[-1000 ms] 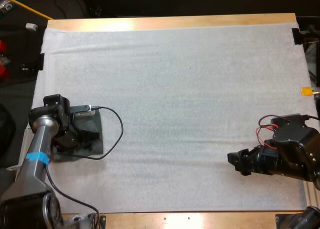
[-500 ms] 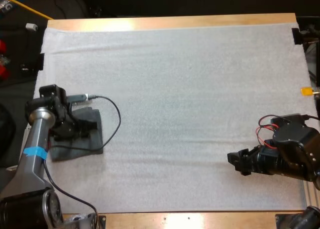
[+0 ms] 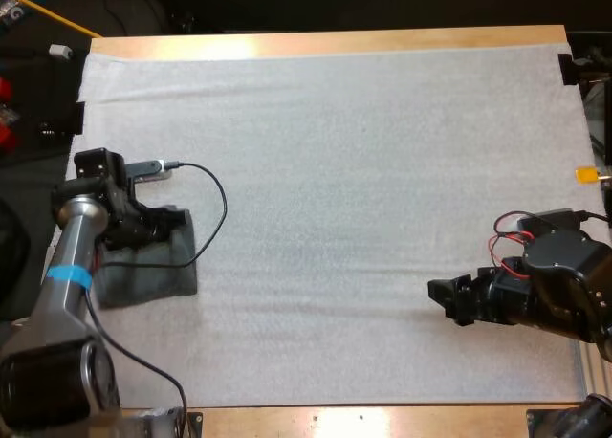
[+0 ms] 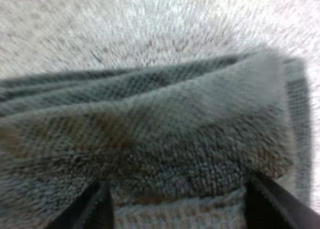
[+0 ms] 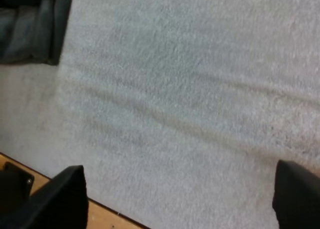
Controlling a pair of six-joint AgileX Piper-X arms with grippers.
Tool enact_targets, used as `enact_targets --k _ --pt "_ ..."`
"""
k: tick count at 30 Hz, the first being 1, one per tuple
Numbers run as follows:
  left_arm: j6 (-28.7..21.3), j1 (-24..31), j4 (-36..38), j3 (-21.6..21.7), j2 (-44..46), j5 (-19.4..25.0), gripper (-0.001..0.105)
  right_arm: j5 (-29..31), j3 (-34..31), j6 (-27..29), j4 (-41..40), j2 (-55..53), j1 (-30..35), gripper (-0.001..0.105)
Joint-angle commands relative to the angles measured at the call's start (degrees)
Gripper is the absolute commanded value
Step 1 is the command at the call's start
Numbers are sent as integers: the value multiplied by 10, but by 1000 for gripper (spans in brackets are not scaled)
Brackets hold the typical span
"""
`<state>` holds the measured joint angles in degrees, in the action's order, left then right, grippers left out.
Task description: Pick towel from pile, fold and stack
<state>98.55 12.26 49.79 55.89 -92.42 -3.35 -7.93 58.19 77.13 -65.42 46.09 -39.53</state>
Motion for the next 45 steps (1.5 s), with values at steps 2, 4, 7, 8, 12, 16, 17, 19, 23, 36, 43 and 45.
enact_targets --k 2,4,7,8,12,16,17,19,23,36,43,45 --pt "5 0 12 3 -20 -3 56 -5 3 3 6 0 -1 74" --pt "5 0 19 3 -31 -3 56 -5 3 3 5 0 -1 74" --pt "5 0 26 6 -33 -6 56 -5 3 3 6 0 -1 74" --pt "4 0 31 12 -31 -16 56 -5 3 3 8 0 -1 74" --pt "2 0 54 38 -15 -59 56 -5 3 3 25 0 -1 74" --pt "2 0 62 67 24 -67 56 -5 3 3 51 0 -1 74" --pt "2 0 62 74 40 -67 56 -5 3 3 60 0 -1 74" --pt "2 0 63 83 64 -67 56 -5 3 3 71 0 -1 74" --pt "2 0 69 93 127 -67 56 -5 3 3 92 0 -1 74" --pt "2 0 124 93 284 -76 56 6 3 34 156 20 53 74" --pt "0 0 156 93 343 -108 56 -5 3 83 155 53 191 74" --pt "0 -3 162 93 356 -113 56 -5 3 93 154 51 231 74"
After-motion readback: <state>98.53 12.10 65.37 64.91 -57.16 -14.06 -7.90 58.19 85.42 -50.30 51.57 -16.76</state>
